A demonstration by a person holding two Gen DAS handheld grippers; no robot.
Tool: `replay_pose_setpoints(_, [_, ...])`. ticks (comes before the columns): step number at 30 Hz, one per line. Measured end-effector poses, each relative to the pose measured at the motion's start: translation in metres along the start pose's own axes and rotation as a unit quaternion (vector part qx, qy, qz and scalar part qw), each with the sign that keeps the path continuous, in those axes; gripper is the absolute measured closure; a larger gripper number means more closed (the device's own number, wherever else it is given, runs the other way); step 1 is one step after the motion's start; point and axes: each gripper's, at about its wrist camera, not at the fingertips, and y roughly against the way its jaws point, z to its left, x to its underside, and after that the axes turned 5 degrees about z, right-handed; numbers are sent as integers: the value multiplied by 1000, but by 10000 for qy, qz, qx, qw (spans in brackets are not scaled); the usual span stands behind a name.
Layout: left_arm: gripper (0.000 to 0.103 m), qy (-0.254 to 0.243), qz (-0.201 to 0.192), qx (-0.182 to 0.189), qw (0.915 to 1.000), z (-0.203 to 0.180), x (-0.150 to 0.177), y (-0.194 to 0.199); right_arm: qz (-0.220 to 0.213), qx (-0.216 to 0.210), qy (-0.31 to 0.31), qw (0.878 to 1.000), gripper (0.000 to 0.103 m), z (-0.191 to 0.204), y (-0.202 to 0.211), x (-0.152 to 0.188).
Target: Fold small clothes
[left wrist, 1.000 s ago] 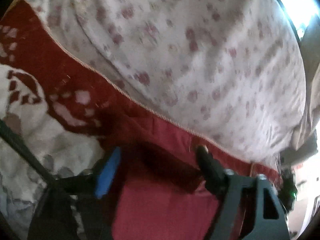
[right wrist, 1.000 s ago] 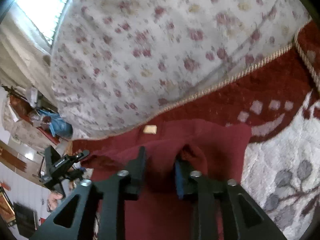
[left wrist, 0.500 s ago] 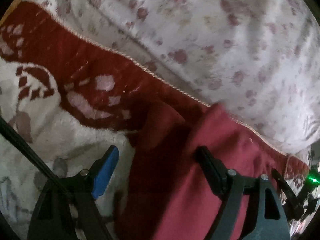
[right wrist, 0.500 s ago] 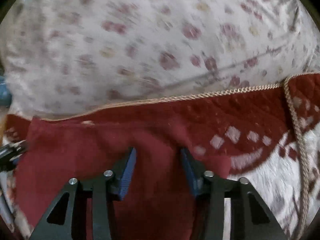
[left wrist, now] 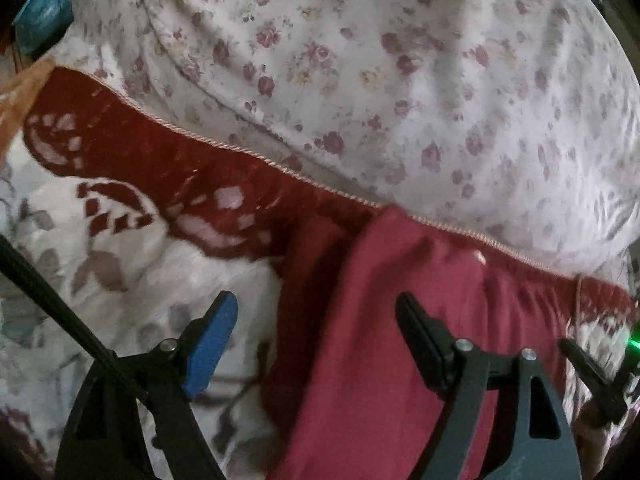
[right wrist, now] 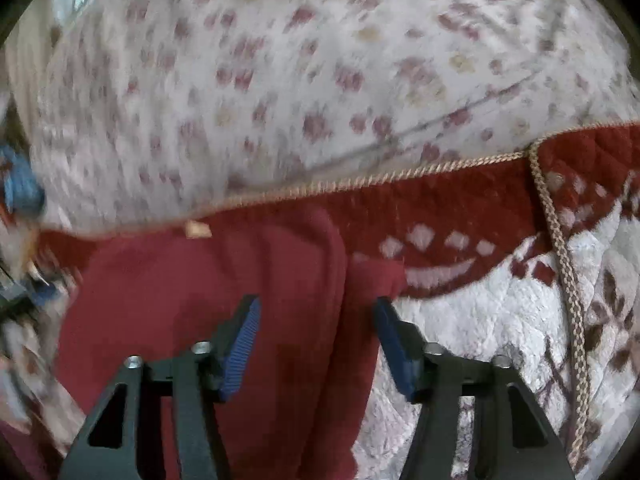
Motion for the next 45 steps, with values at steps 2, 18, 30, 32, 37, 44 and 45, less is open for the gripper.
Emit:
replay_pose_setpoints(2, [23,-164,85,-36,9998,-1,12,11,100,413,204,9989,79,3,-10,3])
replay_pose_setpoints(18, [15,-492,248,-420,9976,18,56,-19,3,-1333,1391,9813,41,196,-32,-21])
replay_pose_setpoints(30, [11,-406,309,-263,9984,29,55,-31,442,-955,1652,9806,48,278,-134,-59])
replay_pose_setpoints(32, [10,-398,328,-268,9983,30,56,-32,431,-978,1606,9812,47,276,-132,-59])
replay_pose_setpoints(37, [10,-403,335,-287,9982,30,56,-32,102,-1277,1357,9824,46,260,-94,-60])
replay_pose_setpoints(44, [10,-372,312,-244,9985,32,57,-29,139,-1197,1244,9849,43,220,-58,-31])
replay_pose_setpoints(45, [10,-380,293,-217,9986,32,57,-27,169,-1180,1227,9853,43,211,-54,-26])
